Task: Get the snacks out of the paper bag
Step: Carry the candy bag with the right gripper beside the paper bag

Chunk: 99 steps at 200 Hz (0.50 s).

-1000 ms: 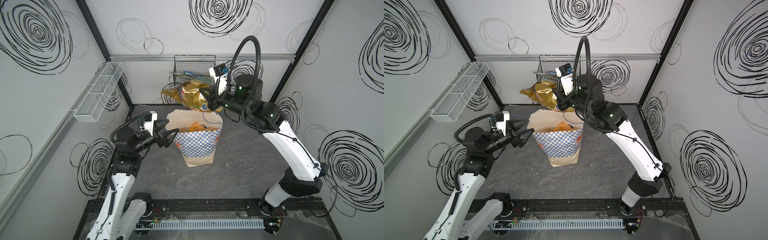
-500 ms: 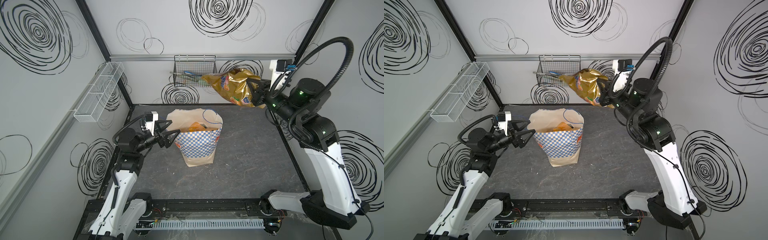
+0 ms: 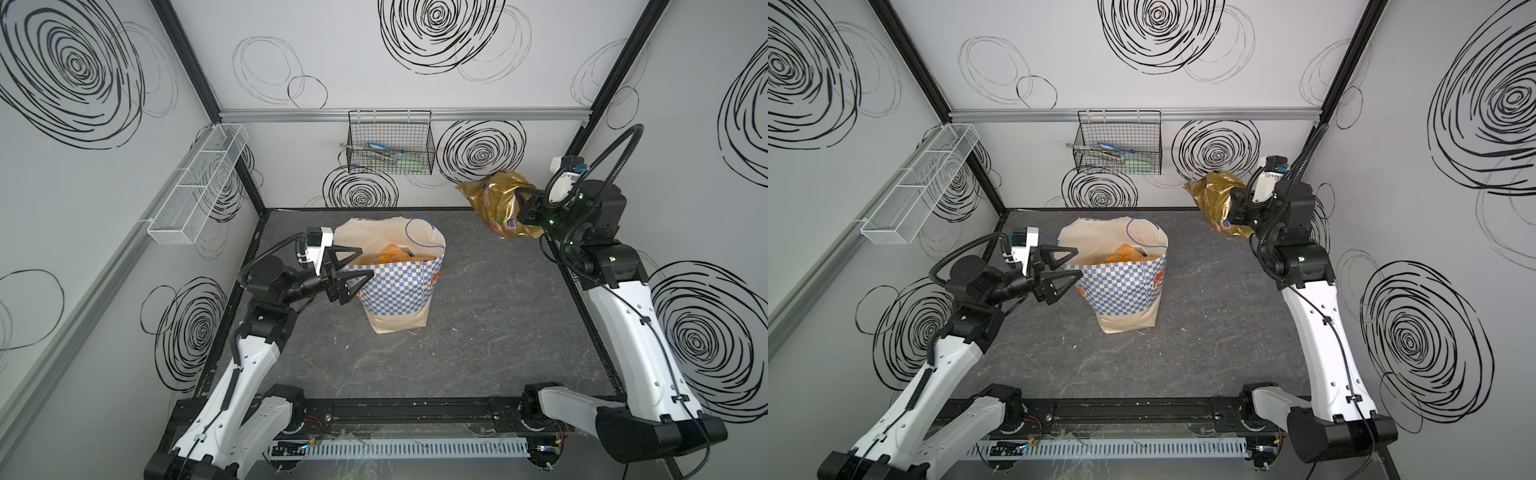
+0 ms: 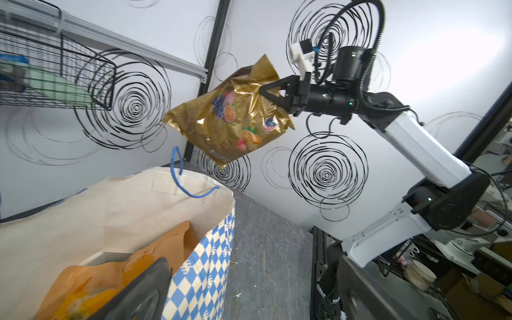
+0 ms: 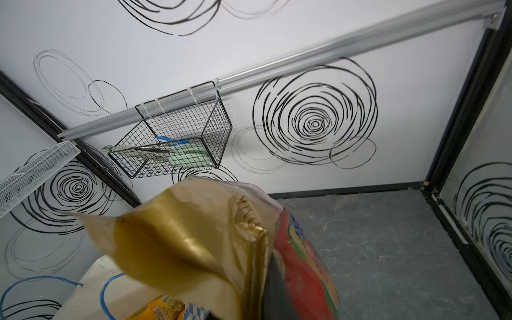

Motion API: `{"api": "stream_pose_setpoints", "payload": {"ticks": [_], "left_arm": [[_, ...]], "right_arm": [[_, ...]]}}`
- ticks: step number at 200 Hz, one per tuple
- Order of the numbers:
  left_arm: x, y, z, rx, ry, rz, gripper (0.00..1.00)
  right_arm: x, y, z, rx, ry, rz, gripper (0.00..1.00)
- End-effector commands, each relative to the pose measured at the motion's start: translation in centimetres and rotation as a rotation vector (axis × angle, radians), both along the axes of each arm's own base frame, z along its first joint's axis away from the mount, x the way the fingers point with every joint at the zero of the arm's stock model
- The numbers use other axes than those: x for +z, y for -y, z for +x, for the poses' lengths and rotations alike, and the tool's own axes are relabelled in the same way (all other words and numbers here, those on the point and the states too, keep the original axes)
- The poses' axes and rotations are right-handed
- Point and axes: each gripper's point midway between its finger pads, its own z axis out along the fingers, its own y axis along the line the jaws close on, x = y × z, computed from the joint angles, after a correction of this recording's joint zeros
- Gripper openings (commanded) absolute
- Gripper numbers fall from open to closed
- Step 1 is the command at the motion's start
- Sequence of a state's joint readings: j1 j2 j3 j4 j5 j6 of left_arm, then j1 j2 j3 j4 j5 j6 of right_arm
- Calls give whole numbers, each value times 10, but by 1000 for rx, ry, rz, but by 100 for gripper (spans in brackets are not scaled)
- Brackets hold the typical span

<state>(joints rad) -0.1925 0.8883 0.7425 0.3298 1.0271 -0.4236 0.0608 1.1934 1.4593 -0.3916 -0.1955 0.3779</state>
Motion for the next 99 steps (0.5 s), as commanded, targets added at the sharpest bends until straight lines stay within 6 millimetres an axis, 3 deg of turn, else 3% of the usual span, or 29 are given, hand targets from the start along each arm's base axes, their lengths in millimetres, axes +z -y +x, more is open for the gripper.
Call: {"api": "stream_pose_setpoints", "payload": {"ticks": [1,29,60,99], "left_arm": [[-3,22,-20,-86,52,64,96],[-21,47,-33,-112,52,185,96],[-47,51,-28,-58,56,323,96],[-48,63,-44,-116,79,330,96]], "right_arm": [[68,-8,3,81,285,100,0],[29,-2,28,72,232,120,0],[-23,-3,54,78,153,77,0],[-99,-15,78,140,11,72,0]]}}
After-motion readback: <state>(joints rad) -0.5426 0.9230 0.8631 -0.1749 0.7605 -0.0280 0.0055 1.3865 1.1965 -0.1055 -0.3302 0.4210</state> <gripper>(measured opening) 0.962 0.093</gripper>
